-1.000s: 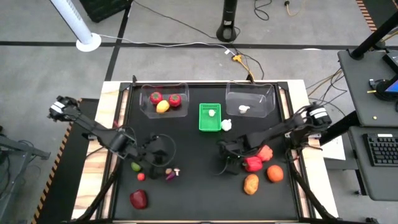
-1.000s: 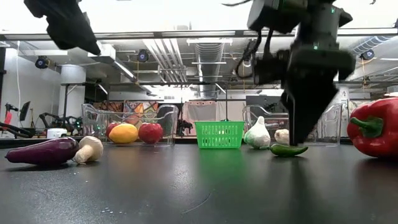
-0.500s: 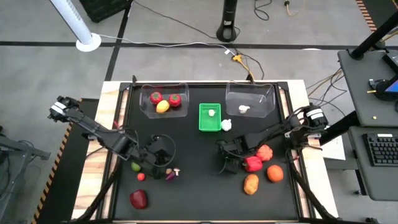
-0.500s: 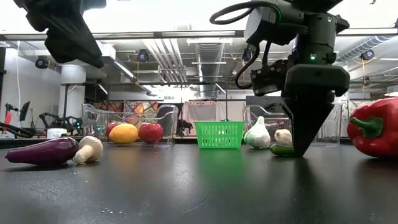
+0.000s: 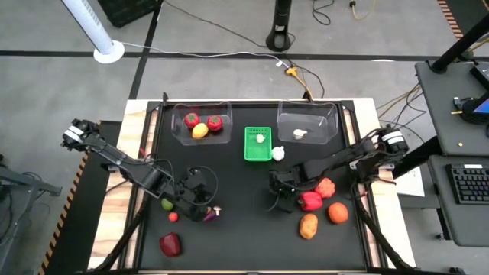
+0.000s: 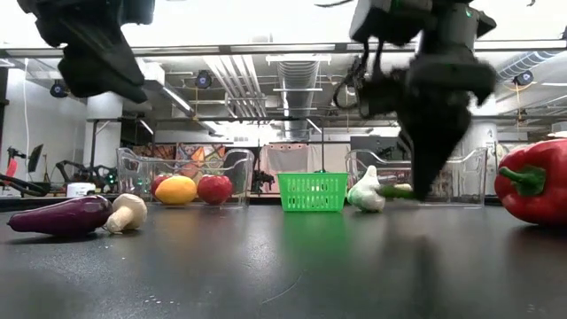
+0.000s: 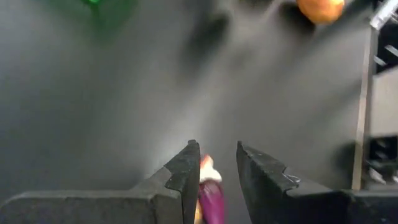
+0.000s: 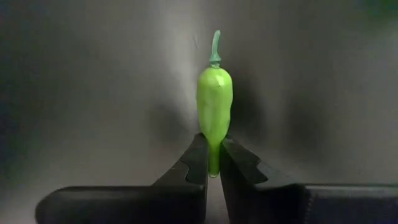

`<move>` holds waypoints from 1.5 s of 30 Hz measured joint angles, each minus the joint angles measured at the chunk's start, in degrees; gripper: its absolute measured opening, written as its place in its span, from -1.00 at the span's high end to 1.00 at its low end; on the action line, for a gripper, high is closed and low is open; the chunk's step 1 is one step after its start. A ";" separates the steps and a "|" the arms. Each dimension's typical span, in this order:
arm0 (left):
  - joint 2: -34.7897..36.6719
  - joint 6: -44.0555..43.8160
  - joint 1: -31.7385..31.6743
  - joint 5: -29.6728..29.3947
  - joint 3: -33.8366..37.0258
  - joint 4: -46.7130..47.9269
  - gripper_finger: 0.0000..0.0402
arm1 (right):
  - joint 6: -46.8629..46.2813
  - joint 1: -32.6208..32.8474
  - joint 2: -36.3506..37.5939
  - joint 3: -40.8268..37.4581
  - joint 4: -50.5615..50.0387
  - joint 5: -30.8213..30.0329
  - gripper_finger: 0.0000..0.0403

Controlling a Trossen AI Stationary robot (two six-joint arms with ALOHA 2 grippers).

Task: Sort produce into baskets
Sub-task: Put the green chili into the green basket, then put the small potato into the green basket

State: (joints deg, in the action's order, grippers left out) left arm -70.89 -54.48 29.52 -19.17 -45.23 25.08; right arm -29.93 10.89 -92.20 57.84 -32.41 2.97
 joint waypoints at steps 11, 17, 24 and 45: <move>0.00 -7.29 0.11 9.23 0.00 0.22 0.56 | -0.55 -6.15 13.61 3.31 -0.09 0.08 0.91; 0.07 -13.90 0.11 9.21 -0.02 0.28 0.56 | 1.36 -14.76 13.87 8.37 0.13 0.02 0.91; 0.13 -15.98 0.45 9.21 -0.07 0.68 0.56 | 5.99 -23.59 7.96 13.78 -0.45 -0.03 0.91; -4.22 -22.31 0.44 10.76 -0.07 1.99 0.33 | 4.86 -27.19 -0.41 16.75 -2.24 -0.03 0.34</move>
State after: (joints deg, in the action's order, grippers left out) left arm -75.12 -76.79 29.95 -8.41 -45.30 27.07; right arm -25.08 -16.29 -92.61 74.59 -34.65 2.95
